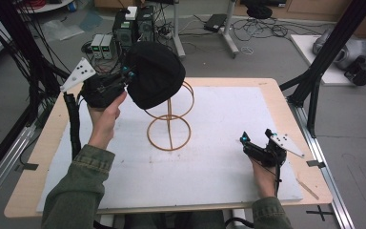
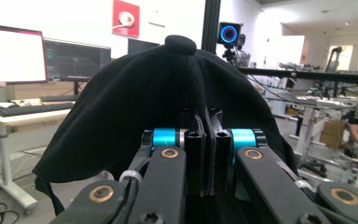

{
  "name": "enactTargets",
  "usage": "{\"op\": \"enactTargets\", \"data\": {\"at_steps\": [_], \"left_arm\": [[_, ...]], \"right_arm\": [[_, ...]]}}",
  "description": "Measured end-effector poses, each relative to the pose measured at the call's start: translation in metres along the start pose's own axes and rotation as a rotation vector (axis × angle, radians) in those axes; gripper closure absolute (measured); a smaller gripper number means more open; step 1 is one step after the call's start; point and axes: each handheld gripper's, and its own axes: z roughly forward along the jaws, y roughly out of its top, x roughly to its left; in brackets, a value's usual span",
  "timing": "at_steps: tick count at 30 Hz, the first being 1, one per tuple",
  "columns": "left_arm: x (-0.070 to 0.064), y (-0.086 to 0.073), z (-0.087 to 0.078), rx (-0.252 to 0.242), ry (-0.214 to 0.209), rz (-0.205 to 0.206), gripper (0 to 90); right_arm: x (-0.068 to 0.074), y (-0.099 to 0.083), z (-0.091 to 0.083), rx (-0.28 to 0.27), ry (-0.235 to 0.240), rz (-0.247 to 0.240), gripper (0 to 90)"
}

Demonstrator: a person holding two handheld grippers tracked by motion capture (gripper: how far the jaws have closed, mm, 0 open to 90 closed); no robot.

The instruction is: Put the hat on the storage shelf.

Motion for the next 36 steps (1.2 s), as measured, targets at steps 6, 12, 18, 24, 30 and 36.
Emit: {"op": "enactTargets", "data": {"at_steps": [6, 12, 18, 24, 30, 36], "left_arm": [[-0.005, 0.001, 0.008, 0.061, -0.032, 0.030, 87.7], [-0.010, 0.002, 0.015, 0.114, -0.054, 0.053, 87.7], [-0.012, -0.001, 0.021, 0.171, -0.076, 0.057, 87.7], [-0.012, -0.005, 0.027, 0.207, -0.099, 0.058, 87.7], [-0.013, -0.004, 0.030, 0.240, -0.100, 0.060, 87.6], [-0.012, -0.004, 0.034, 0.280, -0.123, 0.043, 87.3]], "right_arm": [[0.000, 0.000, 0.000, -0.004, -0.007, 0.009, 6.6], [0.000, -0.001, -0.001, -0.016, -0.016, 0.005, 6.6], [0.000, -0.001, -0.001, -0.013, -0.016, 0.011, 6.6], [0.000, -0.001, 0.000, -0.010, -0.013, 0.009, 6.6], [0.000, -0.001, 0.000, -0.008, -0.011, 0.013, 6.6], [0.000, -0.001, 0.000, -0.005, -0.009, 0.014, 6.6]]}}
